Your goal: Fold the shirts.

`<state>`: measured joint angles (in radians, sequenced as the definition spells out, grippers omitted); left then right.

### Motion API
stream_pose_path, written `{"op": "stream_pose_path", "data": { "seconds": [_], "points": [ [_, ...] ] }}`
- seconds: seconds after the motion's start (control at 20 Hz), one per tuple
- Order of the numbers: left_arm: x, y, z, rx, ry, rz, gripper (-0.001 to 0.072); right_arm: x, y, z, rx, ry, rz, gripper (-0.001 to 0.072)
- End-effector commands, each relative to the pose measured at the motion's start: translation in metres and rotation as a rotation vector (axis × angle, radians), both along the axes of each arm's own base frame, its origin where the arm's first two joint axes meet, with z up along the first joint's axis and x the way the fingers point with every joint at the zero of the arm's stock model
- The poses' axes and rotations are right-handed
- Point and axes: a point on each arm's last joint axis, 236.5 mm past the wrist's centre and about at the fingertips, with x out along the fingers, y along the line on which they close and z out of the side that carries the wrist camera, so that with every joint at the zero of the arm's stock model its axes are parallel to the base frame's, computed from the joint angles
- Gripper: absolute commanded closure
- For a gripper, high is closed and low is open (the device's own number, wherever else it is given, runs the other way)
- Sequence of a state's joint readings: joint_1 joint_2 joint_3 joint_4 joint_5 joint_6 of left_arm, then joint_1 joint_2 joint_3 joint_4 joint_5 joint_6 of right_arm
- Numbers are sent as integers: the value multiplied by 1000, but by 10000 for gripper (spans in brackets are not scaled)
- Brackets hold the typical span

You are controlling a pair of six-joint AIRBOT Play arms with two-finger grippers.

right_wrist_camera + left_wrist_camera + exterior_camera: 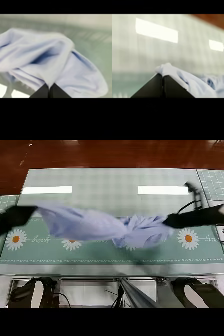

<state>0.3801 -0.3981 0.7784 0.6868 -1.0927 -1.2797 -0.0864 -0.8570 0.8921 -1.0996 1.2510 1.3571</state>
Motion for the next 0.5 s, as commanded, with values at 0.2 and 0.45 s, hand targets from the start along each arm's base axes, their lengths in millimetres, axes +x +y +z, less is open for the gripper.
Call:
{"op": "stream_pose_path", "data": {
  "seconds": [0.2, 0.45],
  "points": [
    [-8, 11, 146, 17, -345, 112, 691, -30, -32, 207, -143, -590, -87, 693],
    [-44, -24, 161, 99, -320, -26, 690, -54, -34, 276, -196, -785, -110, 693]
  ]
}}
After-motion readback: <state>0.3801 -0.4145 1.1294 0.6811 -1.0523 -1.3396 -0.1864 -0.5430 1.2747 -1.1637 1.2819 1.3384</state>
